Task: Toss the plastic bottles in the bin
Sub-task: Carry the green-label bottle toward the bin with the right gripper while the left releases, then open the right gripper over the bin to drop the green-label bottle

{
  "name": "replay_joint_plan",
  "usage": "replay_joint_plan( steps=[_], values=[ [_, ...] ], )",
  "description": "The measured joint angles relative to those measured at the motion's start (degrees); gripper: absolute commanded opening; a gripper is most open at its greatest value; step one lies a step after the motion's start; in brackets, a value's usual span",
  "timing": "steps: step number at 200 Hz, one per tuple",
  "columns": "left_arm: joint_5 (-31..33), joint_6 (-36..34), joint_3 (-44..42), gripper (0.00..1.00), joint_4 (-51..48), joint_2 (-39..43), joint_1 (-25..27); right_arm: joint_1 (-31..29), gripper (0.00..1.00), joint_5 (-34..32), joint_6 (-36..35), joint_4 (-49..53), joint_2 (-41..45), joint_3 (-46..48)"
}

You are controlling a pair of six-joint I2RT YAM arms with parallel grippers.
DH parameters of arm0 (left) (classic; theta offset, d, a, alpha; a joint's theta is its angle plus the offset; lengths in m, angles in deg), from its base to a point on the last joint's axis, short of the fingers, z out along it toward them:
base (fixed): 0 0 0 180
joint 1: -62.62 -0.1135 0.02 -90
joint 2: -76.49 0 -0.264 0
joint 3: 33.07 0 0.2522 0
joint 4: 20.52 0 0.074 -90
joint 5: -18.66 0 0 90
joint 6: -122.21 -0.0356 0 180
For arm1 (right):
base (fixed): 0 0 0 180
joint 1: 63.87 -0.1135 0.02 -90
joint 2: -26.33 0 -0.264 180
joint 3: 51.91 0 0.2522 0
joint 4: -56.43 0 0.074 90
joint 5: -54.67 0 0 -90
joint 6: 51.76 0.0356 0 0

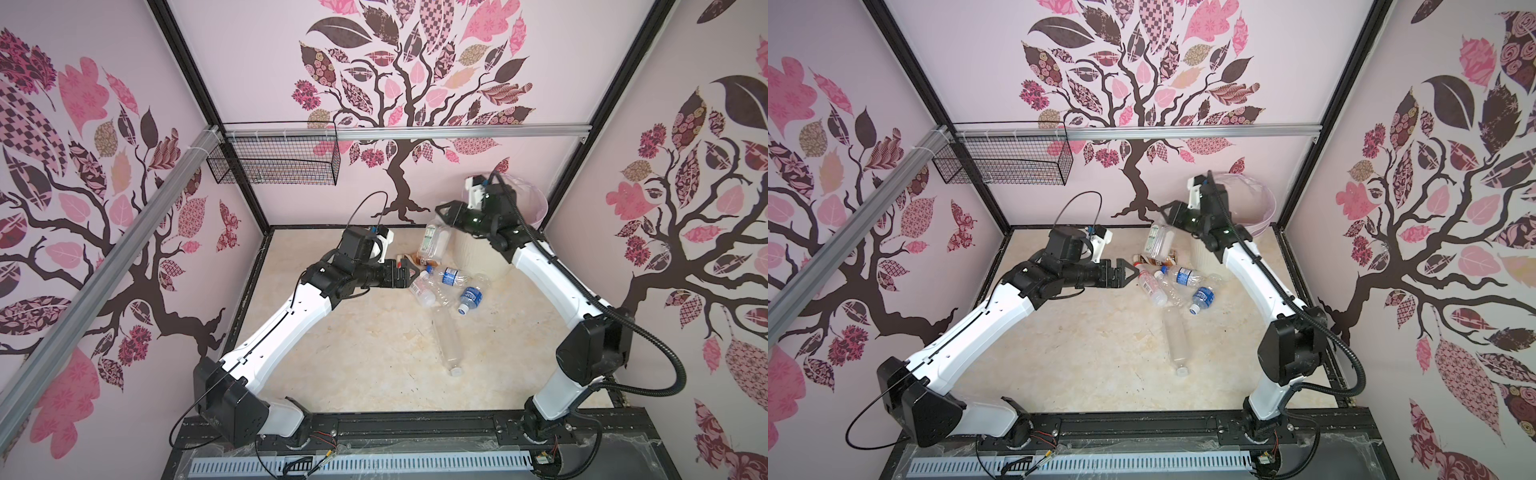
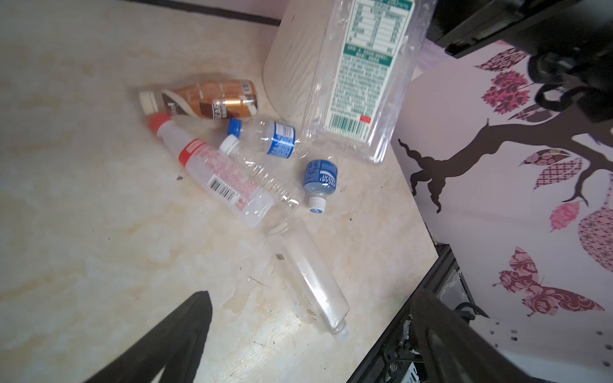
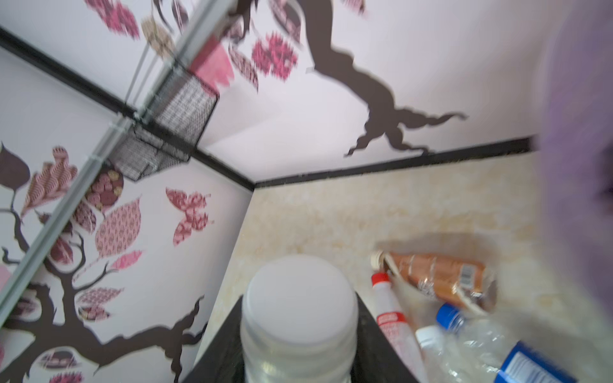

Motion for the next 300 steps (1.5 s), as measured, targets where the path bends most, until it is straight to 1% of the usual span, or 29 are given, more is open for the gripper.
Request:
replay_joint_plan(
  steps=[22,54,69,84,105,116,128,134,142,148,155,164,176,196,242,281,300],
  values=[
    [-0.04,-0.68,5.01,0.98,-0.22,-0.7,0.0,7.65,0.31,0.61,0.39,1.6,0.02,-7.1],
    [-0.39,-1.09,8.61,0.98,-0.52,-2.86,0.0,18.05,0.31,0.15,1.75,4.02,0.02,-16.44],
    [-0.57,-1.14,9.51,0.98,-0.74,-4.07,0.0,21.22,0.32,-0.9,2.14,4.74,0.02,-19.87],
    [-0.9,-1.25,10.05,0.98,-0.94,-5.11,0.0,22.93,0.32,-2.54,2.12,5.7,-0.04,-22.69],
    [-1.07,-1.57,10.19,0.98,-1.36,-5.86,0.0,23.17,0.34,-3.98,2.1,6.51,-1.64,-26.62],
    [-1.09,-1.79,10.16,0.98,-1.62,-6.05,0.0,22.95,0.44,-4.04,2.16,6.32,-3.3,-27.96],
    [-1.09,-2.01,10.16,0.98,-1.81,-6.1,0.0,22.4,0.46,-3.82,2.38,6.08,-5.22,-27.69],
    [-1.09,-2.19,10.16,0.98,-1.81,-6.1,0.0,22.08,0.49,-3.89,2.32,6.16,-6.36,-27.1],
    [-1.09,-2.34,10.16,0.98,-1.79,-6.1,0.0,21.59,0.58,-3.87,2.23,6.45,-7.74,-26.08],
    [-1.09,-2.43,10.16,0.98,-1.79,-6.1,0.0,21.11,0.69,-3.89,2.05,7.08,-8.81,-25.0],
    [-1.09,-2.51,10.16,0.98,-1.81,-6.1,0.0,20.57,0.79,-3.96,1.66,8.11,-9.9,-23.96],
    [-1.09,-2.58,10.16,0.98,-1.84,-6.1,0.0,19.93,0.89,-4.0,0.9,9.53,-11.04,-22.77],
    [-1.11,-2.58,10.16,0.98,-1.81,-6.1,0.0,19.37,0.99,-4.31,0.39,11.08,-11.45,-21.05],
    [-1.11,-2.56,10.14,0.98,-1.79,-6.12,0.0,18.56,1.0,-4.61,-0.74,12.79,-11.32,-20.96],
    [-1.14,-1.99,9.81,0.98,-1.7,-6.12,0.0,18.71,1.0,-4.94,-2.21,13.44,-11.02,-25.59],
    [-0.85,-0.55,8.2,0.98,-1.84,-6.1,-0.2,18.32,0.99,-4.76,-2.32,13.46,-8.76,-24.3],
    [-1.36,1.55,5.95,0.98,-1.2,-5.92,-1.73,16.9,1.0,-5.66,-3.58,13.49,-6.86,-22.45]
  ],
)
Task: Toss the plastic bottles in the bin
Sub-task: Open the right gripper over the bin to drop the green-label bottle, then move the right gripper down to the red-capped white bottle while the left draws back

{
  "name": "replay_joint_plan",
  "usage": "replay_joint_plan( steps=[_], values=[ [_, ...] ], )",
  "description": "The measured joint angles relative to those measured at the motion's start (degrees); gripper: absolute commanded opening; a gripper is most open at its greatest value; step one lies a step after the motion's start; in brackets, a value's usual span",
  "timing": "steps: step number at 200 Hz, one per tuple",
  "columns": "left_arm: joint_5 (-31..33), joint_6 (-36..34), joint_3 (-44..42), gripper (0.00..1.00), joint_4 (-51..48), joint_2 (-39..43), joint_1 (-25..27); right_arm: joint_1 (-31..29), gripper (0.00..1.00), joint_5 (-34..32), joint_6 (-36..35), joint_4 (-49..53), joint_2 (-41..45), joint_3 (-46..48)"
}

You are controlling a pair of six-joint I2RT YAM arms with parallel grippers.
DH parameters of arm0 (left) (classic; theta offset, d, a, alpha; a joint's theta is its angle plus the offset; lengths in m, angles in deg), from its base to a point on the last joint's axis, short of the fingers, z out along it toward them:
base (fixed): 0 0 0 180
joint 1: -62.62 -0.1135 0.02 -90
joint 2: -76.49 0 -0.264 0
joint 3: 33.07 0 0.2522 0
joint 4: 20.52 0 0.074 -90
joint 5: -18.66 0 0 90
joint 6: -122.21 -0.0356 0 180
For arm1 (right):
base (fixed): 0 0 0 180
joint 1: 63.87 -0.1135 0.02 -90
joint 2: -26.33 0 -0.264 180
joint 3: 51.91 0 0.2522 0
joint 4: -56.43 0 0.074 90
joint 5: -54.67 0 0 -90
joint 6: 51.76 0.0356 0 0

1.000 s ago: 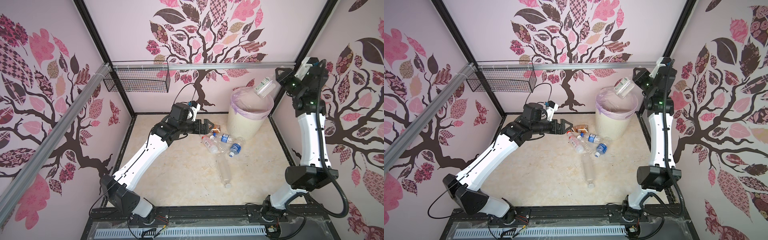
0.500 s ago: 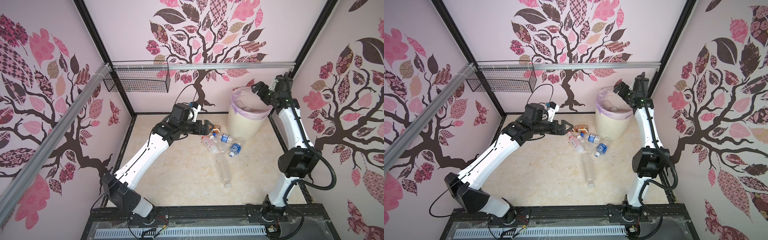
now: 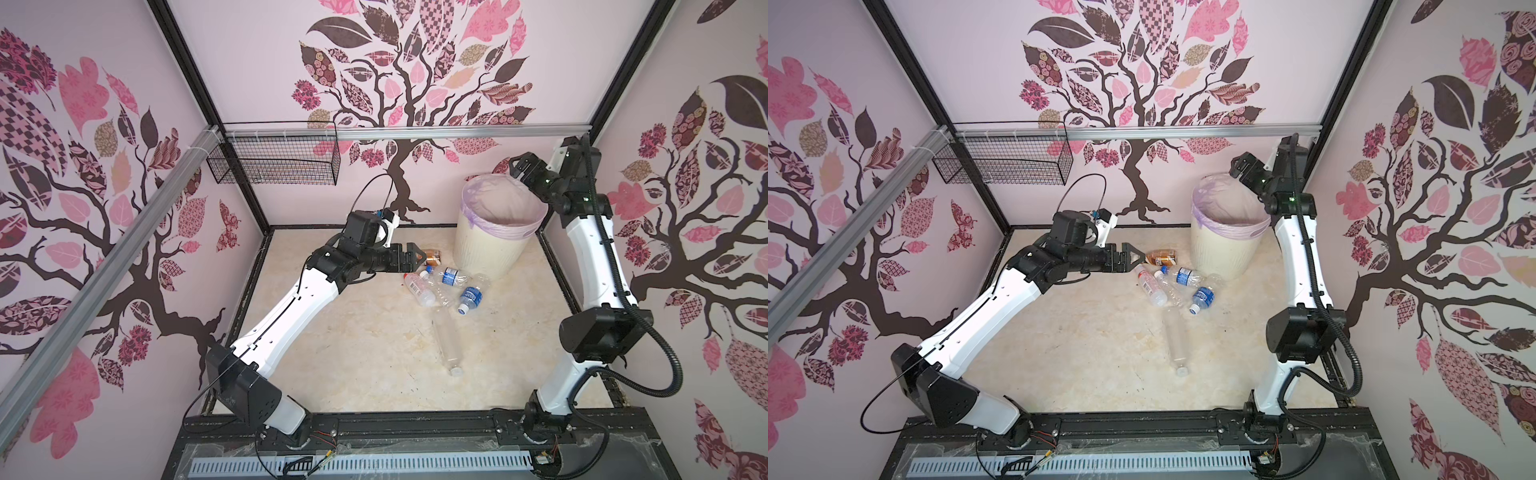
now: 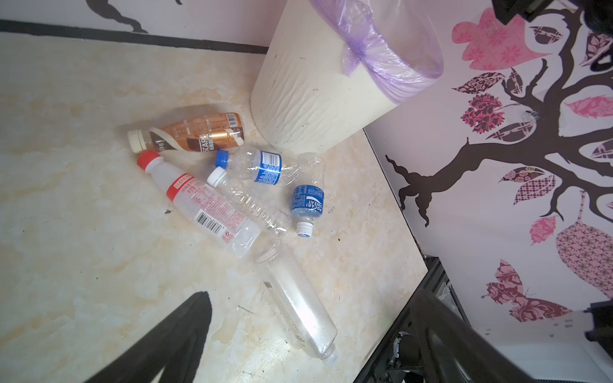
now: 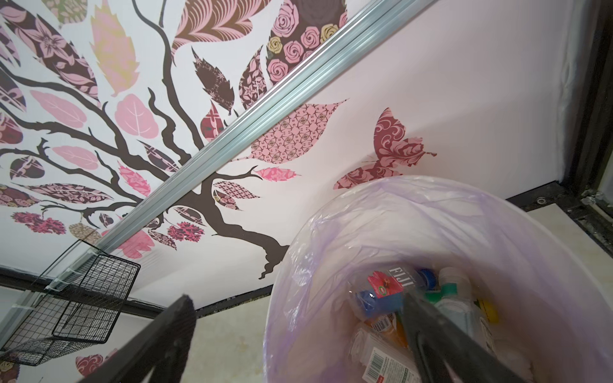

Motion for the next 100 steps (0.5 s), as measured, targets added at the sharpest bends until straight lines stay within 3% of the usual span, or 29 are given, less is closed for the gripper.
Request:
replay_joint_plan(
  steps=[41,100],
  values=[
    [-2.01,6.27,-7.76,0.98,1.66,0.42,-7.85,-9.75,1.0,-4.31,-5.14,-0.83,5.99,8.44],
    [-6.25,15.87,-16.13,0.98,5.86,0.37,-13.51,-26.34,1.0,-14.45,-14.01,-2.56,9.42,24.85]
  ],
)
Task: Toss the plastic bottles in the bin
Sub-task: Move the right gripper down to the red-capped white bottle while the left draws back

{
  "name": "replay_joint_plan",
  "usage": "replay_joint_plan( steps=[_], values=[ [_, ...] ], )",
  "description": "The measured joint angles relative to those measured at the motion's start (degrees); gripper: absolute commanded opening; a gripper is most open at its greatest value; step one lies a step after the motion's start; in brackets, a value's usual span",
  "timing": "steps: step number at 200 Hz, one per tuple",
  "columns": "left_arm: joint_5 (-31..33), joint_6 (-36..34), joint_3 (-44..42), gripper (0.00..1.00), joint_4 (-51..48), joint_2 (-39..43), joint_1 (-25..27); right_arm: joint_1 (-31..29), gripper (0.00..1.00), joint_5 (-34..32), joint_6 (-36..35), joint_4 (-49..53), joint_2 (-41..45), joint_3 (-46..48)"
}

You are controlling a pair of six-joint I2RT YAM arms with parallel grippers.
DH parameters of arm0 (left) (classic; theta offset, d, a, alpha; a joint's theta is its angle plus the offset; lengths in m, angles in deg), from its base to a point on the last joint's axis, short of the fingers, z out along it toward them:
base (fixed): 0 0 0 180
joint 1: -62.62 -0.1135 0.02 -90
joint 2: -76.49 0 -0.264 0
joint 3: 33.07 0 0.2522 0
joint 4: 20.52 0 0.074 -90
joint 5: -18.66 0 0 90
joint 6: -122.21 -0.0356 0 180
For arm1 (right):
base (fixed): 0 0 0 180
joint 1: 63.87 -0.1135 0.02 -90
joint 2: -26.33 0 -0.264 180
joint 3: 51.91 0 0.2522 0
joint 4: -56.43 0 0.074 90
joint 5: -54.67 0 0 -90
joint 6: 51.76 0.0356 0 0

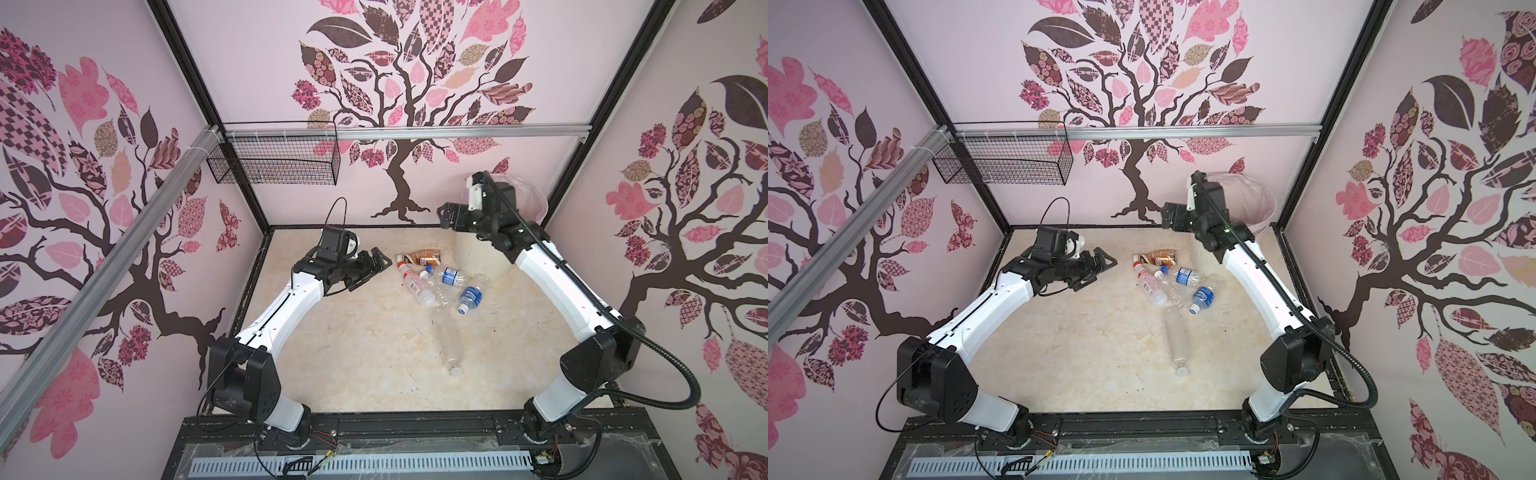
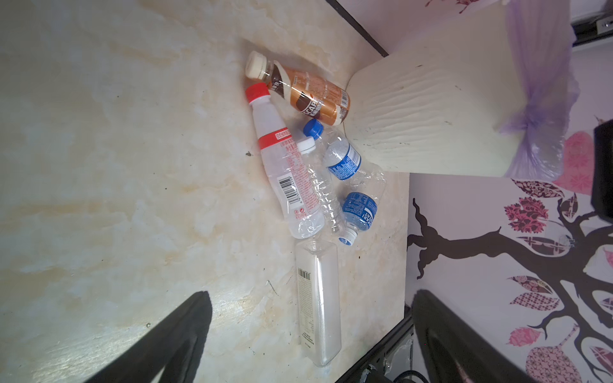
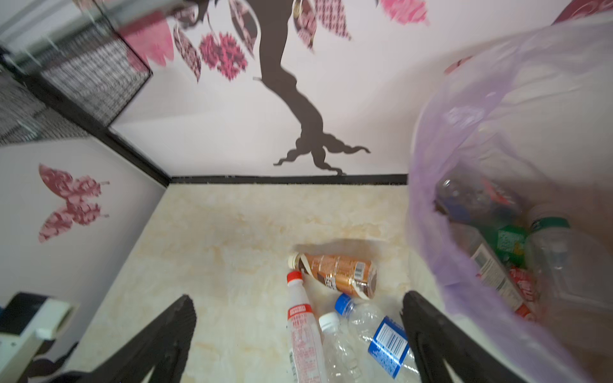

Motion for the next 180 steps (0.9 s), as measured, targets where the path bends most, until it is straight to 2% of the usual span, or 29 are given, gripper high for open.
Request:
replay_joint_plan(
  steps=[41,79,118,180],
  values=[
    [-2.75,5.16,-5.03,0.98,4.7,0.04,-2.91,-6.45,1.0,-4.31,-3.74,-0.44,-0.04,9.42],
    [-4.31,7.78,-11.21,0.98,7.32,2.05,-5.53,-9.94,1.0,-5.01,-4.81,-2.25,-1.38,16.28],
    [-5.53,8.52,-13.9,0.98,8.85,5.03,-8.24,-10.91,0.98,-5.05,-6.03,-2.73,-7.19,17.22],
    [-7.65,8.52,-15.54,0.98,9.75,5.22,-8.31,-12.74,0.86,-5.03,-7.87,-2.75,-14.14,17.2]
  ],
)
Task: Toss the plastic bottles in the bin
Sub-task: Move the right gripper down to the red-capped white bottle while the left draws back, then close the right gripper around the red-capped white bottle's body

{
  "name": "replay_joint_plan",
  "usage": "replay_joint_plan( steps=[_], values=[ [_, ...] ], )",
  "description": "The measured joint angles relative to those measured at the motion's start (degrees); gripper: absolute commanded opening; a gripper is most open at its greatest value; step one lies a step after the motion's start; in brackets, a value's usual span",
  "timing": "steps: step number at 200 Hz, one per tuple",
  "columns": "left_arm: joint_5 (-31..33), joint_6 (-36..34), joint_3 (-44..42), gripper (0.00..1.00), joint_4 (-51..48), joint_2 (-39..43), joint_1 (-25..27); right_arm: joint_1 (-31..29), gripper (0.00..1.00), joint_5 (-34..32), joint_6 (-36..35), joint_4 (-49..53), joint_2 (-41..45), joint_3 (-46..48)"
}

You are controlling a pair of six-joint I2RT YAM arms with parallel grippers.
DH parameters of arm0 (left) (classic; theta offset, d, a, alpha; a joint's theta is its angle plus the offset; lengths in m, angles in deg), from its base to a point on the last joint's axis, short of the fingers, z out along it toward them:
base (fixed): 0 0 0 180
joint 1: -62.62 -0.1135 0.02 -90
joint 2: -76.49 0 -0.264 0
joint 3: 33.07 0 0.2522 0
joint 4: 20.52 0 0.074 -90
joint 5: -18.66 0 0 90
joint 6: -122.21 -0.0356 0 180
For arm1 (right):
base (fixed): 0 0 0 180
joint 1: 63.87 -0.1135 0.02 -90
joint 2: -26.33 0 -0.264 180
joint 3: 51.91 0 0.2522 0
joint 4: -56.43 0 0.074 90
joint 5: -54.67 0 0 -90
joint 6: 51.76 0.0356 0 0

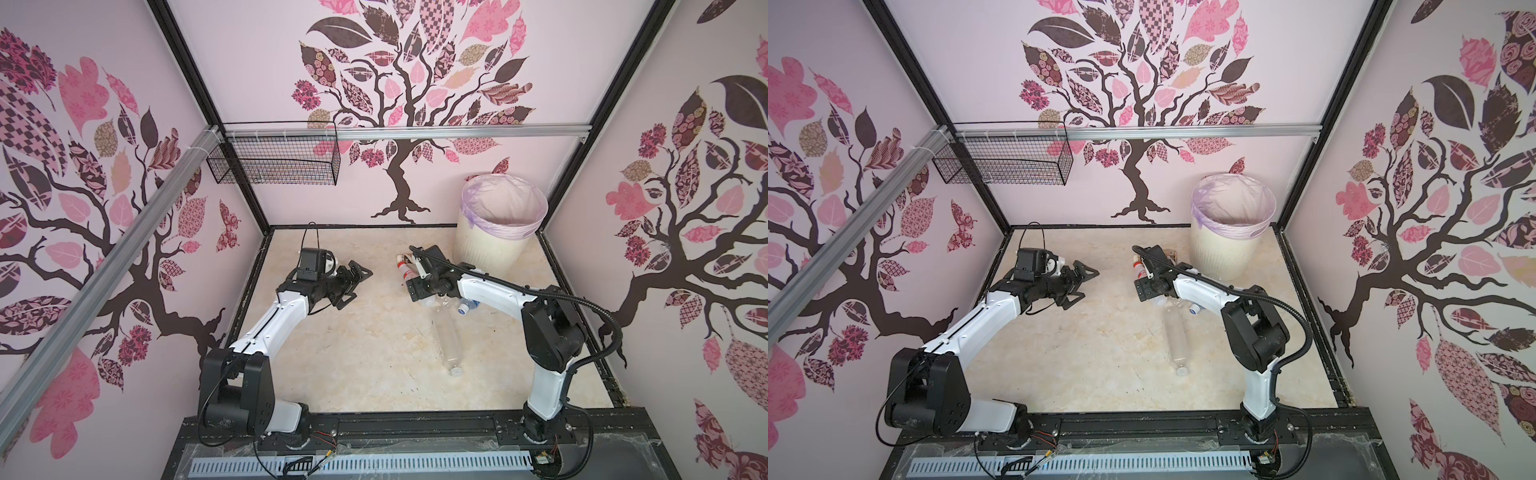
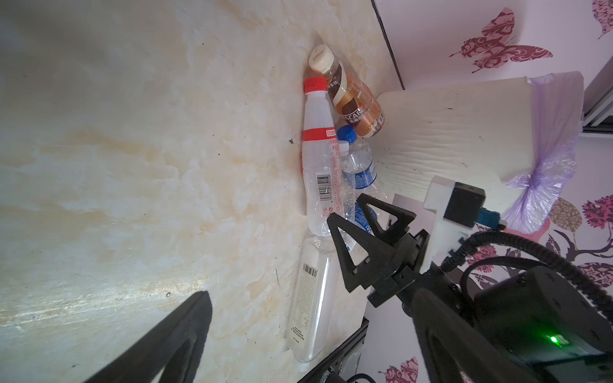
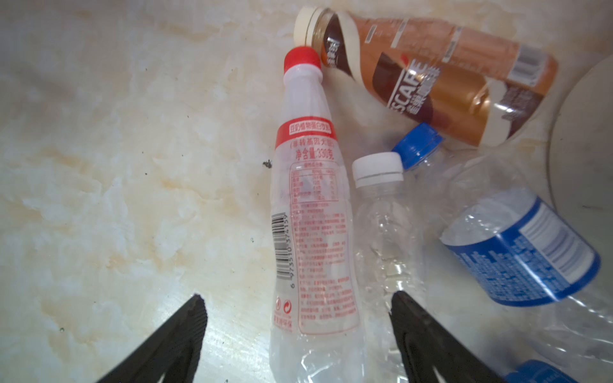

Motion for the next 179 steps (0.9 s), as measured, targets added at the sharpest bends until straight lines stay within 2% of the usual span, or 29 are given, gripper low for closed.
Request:
replay_joint_plan(
  steps=[86,149,179],
  values=[
    [-0.68,0.02,-1.11,0.98,1.29,0.02,-0.37,-0.44,0.73,-1.6,-1.66,1.36,-7.28,-5.53],
    [-1.73,0.04,-1.14,0.98,1.99,0.02,-0.52,-0.46,0.54,-3.02,-2.78,4.66,-10.47,-9.57],
    [-1.73,0.04,-1.14,0.98,2.03,0.02,-0.52,-0.48,0.5,-2.32,-2.56,5.92,-10.47,-10.21]
  ],
)
